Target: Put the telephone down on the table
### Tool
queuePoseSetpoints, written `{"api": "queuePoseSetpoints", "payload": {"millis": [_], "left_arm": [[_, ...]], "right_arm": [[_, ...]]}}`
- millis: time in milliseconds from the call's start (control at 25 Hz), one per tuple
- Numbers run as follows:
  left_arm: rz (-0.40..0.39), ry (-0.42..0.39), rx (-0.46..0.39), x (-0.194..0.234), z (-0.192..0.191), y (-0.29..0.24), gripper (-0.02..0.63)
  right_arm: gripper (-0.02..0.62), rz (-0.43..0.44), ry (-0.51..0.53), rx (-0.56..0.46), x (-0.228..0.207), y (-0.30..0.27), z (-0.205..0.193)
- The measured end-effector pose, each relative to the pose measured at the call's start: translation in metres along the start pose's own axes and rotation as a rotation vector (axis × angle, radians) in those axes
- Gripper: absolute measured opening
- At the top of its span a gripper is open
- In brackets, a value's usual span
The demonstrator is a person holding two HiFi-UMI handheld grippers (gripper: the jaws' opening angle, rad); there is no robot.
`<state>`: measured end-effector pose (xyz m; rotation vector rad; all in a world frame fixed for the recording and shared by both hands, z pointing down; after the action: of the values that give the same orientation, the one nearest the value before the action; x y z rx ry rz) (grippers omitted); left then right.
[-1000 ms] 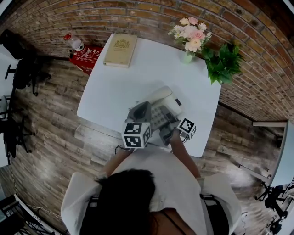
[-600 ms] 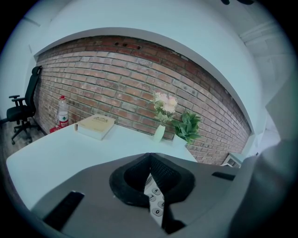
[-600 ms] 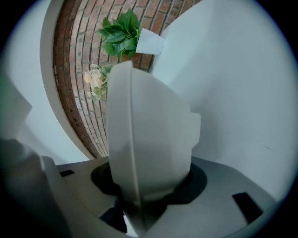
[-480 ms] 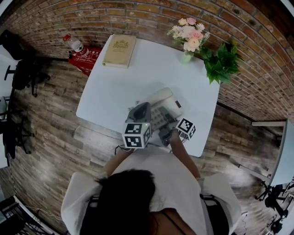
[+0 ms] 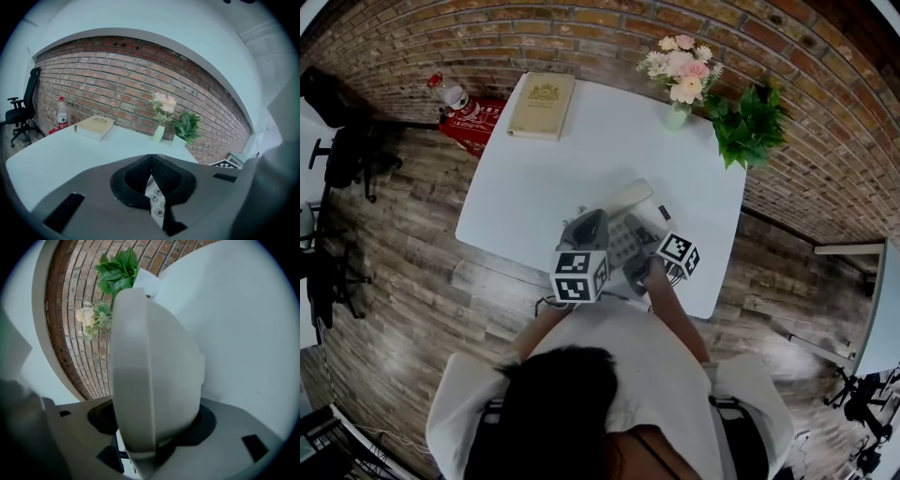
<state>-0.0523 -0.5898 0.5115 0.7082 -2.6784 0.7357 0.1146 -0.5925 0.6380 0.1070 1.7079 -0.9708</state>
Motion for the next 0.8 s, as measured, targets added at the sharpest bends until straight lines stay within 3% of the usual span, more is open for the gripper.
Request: {"api": "queuePoseSetpoints", "payload": {"millis": [360, 800], "left_arm": [[0.013, 0.005, -0.009, -0.001, -0.004, 0.001, 0.025], [0.013, -0.012, 0.001, -0.009, -0.011, 0.000, 0.025]], "right_arm": [[0.305, -0.150, 0.008, 0.023, -0.001, 0.011, 0.006], [0.334, -0.254, 0.031, 0.116, 0.003, 0.015, 0.007]]}}
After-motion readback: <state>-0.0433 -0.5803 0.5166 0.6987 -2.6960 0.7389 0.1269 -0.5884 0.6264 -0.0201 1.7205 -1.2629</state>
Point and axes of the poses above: the fingertips, and each gripper's own axes: y backward along the fingers, x to its left, z out of its top, the point moved 8 cm from there along y, backward along the fingers, and after that the axes turned 7 degrees about -z, right-handed, at the moved point
